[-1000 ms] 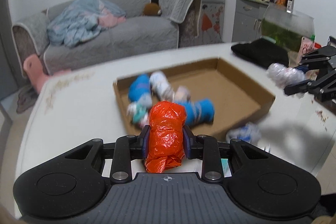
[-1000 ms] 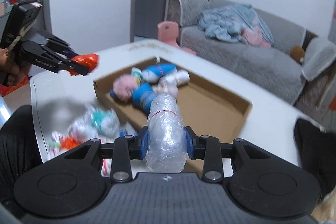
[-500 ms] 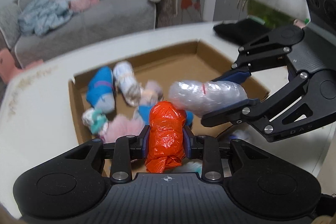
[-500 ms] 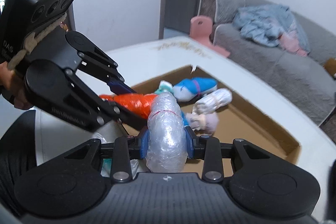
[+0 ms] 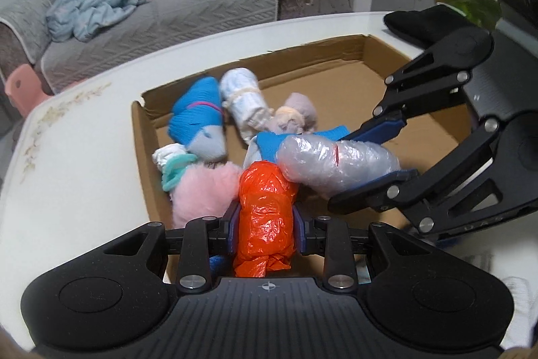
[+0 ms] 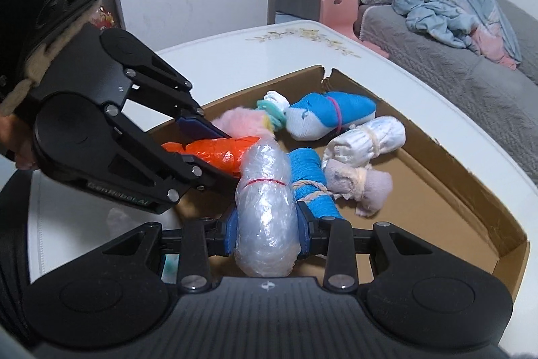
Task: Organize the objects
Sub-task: 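Carry both bundles into the box, lower them and open both tools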
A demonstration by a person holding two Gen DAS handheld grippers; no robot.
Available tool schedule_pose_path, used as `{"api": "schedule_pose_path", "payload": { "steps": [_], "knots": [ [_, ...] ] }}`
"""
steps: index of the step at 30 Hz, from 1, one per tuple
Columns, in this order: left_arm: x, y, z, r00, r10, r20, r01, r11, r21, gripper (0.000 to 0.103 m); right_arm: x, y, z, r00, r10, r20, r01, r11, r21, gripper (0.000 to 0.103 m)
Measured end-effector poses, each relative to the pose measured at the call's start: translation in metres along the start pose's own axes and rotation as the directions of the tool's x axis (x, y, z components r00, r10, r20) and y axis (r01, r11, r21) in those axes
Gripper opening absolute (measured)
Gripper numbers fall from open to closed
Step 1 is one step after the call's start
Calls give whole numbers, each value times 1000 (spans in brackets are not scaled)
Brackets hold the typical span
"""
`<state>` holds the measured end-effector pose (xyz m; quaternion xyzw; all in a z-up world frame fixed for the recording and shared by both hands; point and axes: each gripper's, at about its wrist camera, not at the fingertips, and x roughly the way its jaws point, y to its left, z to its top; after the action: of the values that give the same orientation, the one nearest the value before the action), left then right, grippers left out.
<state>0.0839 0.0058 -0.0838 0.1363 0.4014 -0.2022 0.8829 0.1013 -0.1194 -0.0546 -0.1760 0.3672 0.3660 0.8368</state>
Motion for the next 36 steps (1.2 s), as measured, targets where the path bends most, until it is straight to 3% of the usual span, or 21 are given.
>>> {"api": "schedule_pose_path", "payload": {
  "steps": [14,26,30,36],
  "knots": [
    [5,-2,-16,999,37,-21,-37,999,-23,42,21,17,4,995,-14,-94,9,999,-52,33],
    [-8,-6,-16,998,63,-14,-63,998,-21,61,16,23,8,991,-48,-128,40,997,-64,43],
    [-9,-4,-15,995,98,-27,-99,995,-30,73,16,20,10,987,-58,-150,51,997,-49,48],
    [-13,-3,-15,995,95,-27,-96,995,-36,73,15,20,11,985,-61,-159,55,998,-40,50]
  ]
}}
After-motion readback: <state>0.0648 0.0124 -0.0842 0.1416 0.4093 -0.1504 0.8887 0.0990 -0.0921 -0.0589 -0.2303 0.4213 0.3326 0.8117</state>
